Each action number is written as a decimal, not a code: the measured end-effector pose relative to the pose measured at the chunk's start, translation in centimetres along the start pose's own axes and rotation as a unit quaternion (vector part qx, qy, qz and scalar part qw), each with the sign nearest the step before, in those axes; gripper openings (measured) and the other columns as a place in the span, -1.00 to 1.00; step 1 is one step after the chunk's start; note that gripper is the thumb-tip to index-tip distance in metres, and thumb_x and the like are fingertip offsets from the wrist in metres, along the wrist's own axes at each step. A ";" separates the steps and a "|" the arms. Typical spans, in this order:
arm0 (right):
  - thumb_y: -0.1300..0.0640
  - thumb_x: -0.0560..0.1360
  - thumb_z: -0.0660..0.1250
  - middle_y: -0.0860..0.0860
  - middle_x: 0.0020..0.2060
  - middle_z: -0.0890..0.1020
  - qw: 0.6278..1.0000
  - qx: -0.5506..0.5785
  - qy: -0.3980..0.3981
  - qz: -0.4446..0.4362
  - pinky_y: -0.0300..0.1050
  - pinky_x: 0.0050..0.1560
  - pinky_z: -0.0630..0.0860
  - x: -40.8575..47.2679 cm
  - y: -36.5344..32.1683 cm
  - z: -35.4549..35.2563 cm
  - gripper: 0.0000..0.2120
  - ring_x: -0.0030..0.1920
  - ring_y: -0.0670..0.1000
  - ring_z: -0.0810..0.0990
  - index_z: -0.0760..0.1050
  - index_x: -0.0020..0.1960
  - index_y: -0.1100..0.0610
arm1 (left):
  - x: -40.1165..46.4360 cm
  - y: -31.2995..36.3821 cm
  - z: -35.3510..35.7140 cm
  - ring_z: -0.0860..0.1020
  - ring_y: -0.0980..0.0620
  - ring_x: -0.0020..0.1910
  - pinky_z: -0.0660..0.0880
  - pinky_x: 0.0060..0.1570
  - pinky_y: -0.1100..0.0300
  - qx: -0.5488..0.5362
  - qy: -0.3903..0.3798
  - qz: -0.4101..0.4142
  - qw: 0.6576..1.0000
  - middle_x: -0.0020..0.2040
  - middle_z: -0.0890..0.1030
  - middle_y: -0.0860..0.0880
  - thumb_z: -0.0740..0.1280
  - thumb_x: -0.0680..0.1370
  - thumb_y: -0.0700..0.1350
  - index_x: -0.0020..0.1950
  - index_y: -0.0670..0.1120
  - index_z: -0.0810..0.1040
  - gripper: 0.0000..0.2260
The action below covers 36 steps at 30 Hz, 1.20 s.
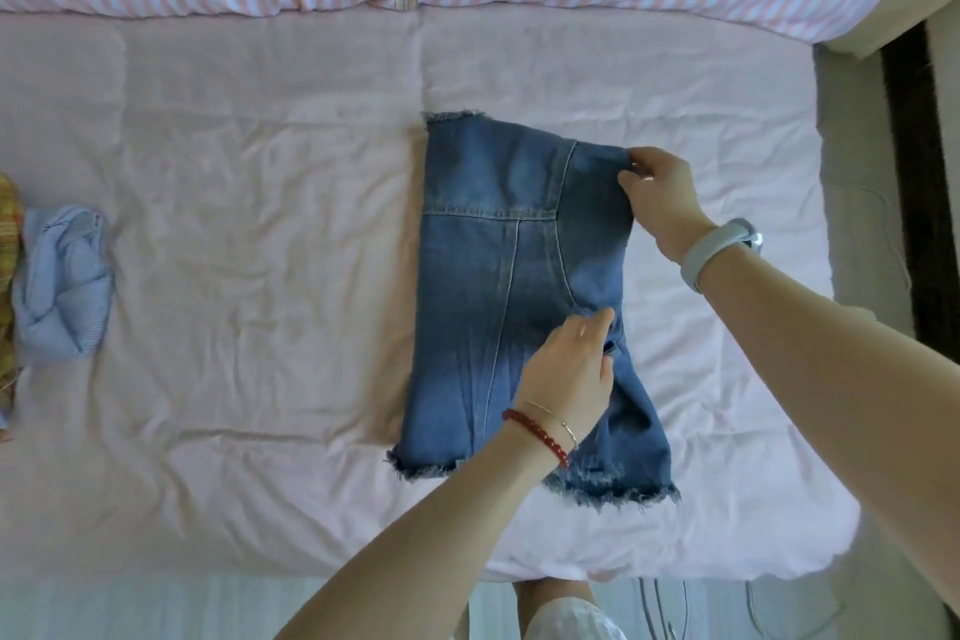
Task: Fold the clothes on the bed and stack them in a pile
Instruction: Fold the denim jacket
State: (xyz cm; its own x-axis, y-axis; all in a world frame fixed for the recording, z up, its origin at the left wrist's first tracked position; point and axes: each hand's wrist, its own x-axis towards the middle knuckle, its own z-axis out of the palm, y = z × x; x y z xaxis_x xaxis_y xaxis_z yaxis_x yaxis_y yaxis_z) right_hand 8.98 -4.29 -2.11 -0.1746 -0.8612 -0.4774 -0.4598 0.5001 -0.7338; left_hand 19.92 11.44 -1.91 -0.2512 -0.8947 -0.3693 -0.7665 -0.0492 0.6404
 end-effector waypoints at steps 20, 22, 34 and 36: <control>0.15 0.62 0.07 0.24 -0.12 0.61 0.981 -0.109 0.141 -0.072 -0.04 -0.26 0.23 -11.5 6.6 2.7 -0.75 -0.14 0.34 0.52 0.33 0.21 0.26 | -4.9 -8.7 -1.2 0.24 -0.10 0.41 0.29 0.29 0.07 -0.056 0.213 -0.195 0.956 0.42 0.26 -0.15 0.38 0.36 0.25 0.50 0.09 0.13 -0.21; 0.16 0.62 0.08 0.27 -0.20 0.60 0.978 -0.135 0.138 -0.083 -0.04 -0.29 0.22 -11.3 7.5 1.9 -0.75 -0.18 0.35 0.53 0.34 0.23 0.26 | -5.6 -7.8 -0.6 0.24 -0.16 0.39 0.33 0.27 0.00 -0.006 0.187 -0.186 0.965 0.45 0.21 -0.19 0.38 0.38 0.21 0.50 0.10 0.13 -0.23; -0.08 0.55 0.17 0.08 -0.27 0.61 0.990 -0.125 0.051 0.031 -0.04 -0.22 0.35 -15.5 12.7 1.9 -0.60 -0.13 0.25 0.58 0.27 0.33 0.06 | -5.7 -9.5 0.0 0.26 -0.05 0.40 0.22 0.37 0.09 -0.215 0.148 -0.249 0.933 0.44 0.24 -0.10 0.38 0.48 0.02 0.52 -0.02 0.03 -0.26; 0.04 0.57 0.18 0.09 -0.27 0.59 0.994 -0.099 0.037 0.024 -0.08 -0.29 0.30 -16.8 13.3 1.8 -0.62 -0.15 0.27 0.57 0.26 0.35 0.09 | -5.5 -10.4 -0.2 0.34 -0.02 0.37 0.38 0.27 0.18 -0.366 0.113 -0.296 0.875 0.39 0.33 -0.04 0.40 0.48 -0.11 0.49 -0.08 0.08 -0.31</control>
State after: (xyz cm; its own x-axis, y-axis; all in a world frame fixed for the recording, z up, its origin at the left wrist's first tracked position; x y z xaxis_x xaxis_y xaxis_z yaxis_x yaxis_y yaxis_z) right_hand 7.35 16.97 -4.70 -0.2616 -0.8444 -0.4675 -0.6104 0.5200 -0.5976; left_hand 29.35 16.82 -6.39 0.2484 -0.6777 -0.6921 -0.1190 -0.7304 0.6725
